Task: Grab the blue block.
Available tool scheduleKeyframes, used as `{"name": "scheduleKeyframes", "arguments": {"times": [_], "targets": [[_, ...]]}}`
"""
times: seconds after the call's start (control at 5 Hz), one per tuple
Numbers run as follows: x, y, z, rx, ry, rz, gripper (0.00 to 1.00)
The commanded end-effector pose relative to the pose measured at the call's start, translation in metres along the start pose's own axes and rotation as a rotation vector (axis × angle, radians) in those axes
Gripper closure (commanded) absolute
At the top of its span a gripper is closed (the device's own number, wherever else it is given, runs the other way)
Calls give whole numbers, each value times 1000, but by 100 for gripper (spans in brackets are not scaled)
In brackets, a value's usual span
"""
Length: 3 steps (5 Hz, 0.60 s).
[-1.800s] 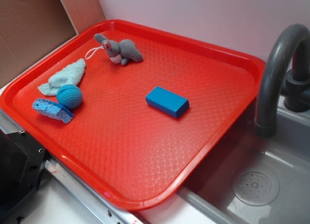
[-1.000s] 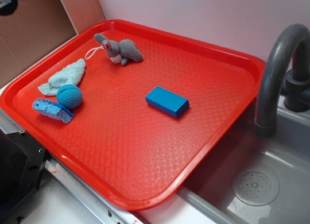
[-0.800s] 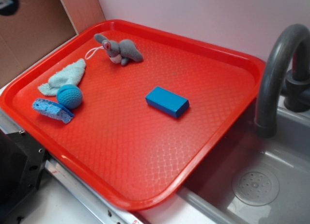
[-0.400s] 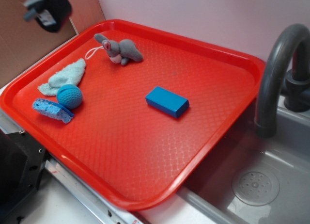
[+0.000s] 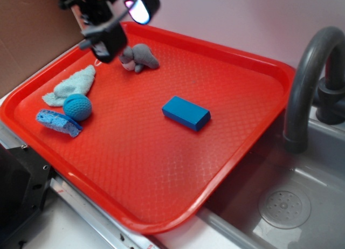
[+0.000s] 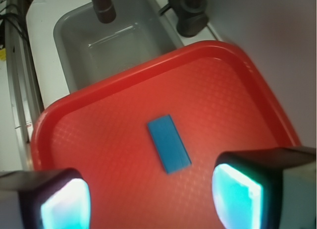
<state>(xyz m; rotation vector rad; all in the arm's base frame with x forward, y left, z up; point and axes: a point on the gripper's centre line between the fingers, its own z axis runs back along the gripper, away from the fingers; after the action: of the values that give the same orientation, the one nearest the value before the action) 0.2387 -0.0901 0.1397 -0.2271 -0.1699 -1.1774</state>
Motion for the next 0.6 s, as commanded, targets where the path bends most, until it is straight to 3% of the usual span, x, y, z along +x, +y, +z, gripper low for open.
{"name": "scheduleKeyframes", "arguments": {"times": [0.0, 0.4], "targets": [[14, 3, -29, 16, 58, -126, 0], [3, 19, -76, 8, 181, -163, 0]]}}
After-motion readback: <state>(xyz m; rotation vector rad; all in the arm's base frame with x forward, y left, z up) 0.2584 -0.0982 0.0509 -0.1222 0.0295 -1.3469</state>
